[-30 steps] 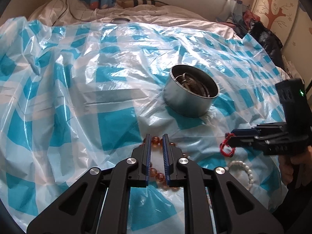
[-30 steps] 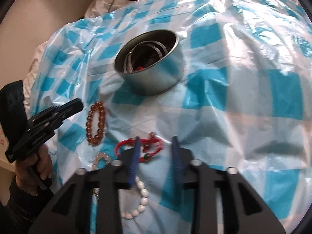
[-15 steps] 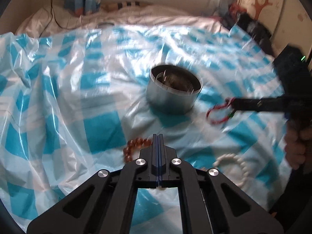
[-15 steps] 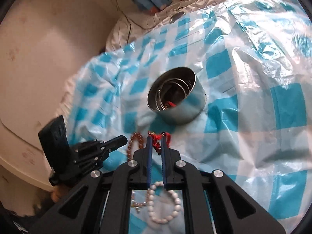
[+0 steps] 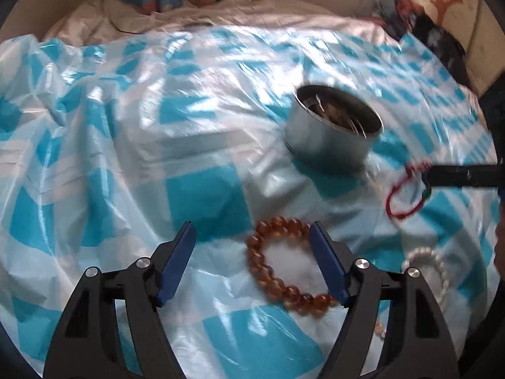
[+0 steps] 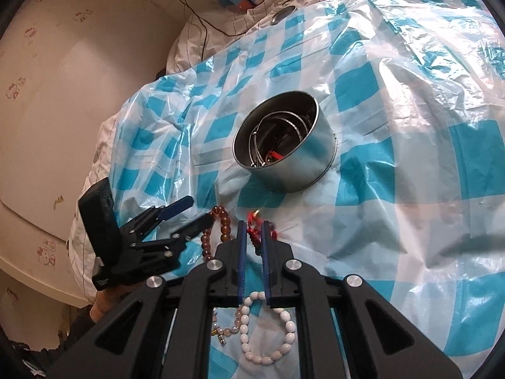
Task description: Organize jewelry
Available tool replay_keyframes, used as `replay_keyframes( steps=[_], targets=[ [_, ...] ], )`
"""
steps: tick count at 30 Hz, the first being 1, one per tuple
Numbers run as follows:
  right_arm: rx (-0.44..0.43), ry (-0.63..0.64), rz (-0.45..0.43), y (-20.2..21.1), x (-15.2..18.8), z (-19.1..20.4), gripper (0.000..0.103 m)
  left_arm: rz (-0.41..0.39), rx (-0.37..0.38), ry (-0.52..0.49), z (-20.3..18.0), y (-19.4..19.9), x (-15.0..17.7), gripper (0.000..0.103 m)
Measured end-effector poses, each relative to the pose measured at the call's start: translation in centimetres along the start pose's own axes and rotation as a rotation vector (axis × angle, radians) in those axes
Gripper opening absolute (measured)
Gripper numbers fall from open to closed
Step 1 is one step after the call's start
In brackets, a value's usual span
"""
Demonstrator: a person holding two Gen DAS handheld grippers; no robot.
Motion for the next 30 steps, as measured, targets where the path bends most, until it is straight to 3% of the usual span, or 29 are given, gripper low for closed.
replay_keyframes(
  steps=[2, 3, 4, 7, 14, 30],
  targets=[
    [-0.003, 0.007, 0.001, -0.1, 0.0, 0.3, 0.01, 0.032, -0.018, -0.043, -0.6, -0.4, 0.5, 0.052],
    [-0.005, 0.008, 0.001, -0.1, 0.0, 0.3, 0.01, 0.052, -0.023, -0.066, -0.9, -0.6, 0.7, 0.023],
    [-0.005, 0.01, 0.001, -0.1, 0.0, 0.4, 0.01, 0.054, -0.023, -0.074, -1.0, -0.6, 0.8, 0.01],
    [-0.011, 0.008, -0.003, 0.0, 0.0, 0.5, 0.01, 0.019, -0.004, -0.079, -1.4, 0.6, 0.6, 0.01],
    [-0.045, -0.027, -0.034, 0.9, -0.2, 0.3, 0.01, -0.104, 0.196, 0.039, -1.5, 5.0, -1.2, 0.01],
    [-0.139, -0.049, -0.155, 3.6, -2.6, 1.4, 0.01, -0.206, 0.313, 0.079, -2.5, 8.4, -4.7, 0.01]
  ],
)
Point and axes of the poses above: each gripper's, at about its wrist camera, not at the fingertips, and y roughly against the way its jaws point, z to its left, x to its underside, the point moved 5 cm from there along -y, roughly the way its jaws point, and after that the axes turned 2 degrees about z, right-handed, at the moved point
